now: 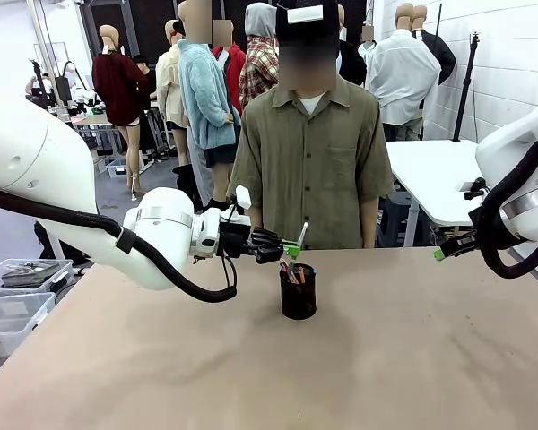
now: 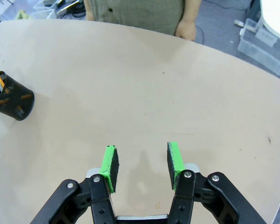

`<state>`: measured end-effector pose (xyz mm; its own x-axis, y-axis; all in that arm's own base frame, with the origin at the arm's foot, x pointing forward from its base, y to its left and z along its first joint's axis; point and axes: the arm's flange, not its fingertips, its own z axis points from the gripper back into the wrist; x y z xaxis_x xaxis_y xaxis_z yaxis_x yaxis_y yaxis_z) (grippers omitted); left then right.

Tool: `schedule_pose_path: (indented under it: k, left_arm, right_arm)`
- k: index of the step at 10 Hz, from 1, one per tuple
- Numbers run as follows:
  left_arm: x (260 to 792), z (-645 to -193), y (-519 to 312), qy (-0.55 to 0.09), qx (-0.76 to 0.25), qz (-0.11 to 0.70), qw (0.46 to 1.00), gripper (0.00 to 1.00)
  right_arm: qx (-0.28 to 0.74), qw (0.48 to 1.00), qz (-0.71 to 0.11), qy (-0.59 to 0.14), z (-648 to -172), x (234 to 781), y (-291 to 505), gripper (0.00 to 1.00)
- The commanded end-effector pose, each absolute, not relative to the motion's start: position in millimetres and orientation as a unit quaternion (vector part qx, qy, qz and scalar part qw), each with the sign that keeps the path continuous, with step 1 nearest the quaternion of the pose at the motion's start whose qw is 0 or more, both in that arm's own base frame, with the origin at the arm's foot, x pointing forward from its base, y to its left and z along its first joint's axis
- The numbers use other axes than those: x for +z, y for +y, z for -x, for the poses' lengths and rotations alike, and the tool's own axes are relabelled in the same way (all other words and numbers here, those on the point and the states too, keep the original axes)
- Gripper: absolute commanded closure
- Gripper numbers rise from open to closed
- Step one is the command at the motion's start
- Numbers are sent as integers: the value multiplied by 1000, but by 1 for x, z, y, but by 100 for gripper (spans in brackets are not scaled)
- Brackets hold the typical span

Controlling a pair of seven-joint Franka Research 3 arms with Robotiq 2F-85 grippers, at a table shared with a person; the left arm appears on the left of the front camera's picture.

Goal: Place the pens into the pen holder.
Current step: Pick up a writing instrument from the table and place it into the Pen holder.

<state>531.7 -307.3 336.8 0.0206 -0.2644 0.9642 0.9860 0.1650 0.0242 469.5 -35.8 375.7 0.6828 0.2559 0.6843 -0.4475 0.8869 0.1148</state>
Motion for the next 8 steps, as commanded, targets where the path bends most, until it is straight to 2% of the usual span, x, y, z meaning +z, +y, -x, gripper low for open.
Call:
schedule_pose_path:
  k: [1, 5, 6, 8]
  left_arm:
    - [340, -523, -305, -495, -520, 365, 593, 40]
    - [381, -506, -266, -506, -510, 343, 605, 40]
    - [394, -504, -251, -487, -511, 334, 625, 40]
    - [418, -500, -216, -439, -479, 276, 708, 40]
  right_arm:
    - [200, 903, -142, -352, -470, 375, -37, 45]
    - [200, 903, -142, -352, -470, 375, -37, 45]
    - [200, 903, -142, -352, -470, 375, -37, 45]
    - [200, 903, -142, -352, -470, 375, -37, 45]
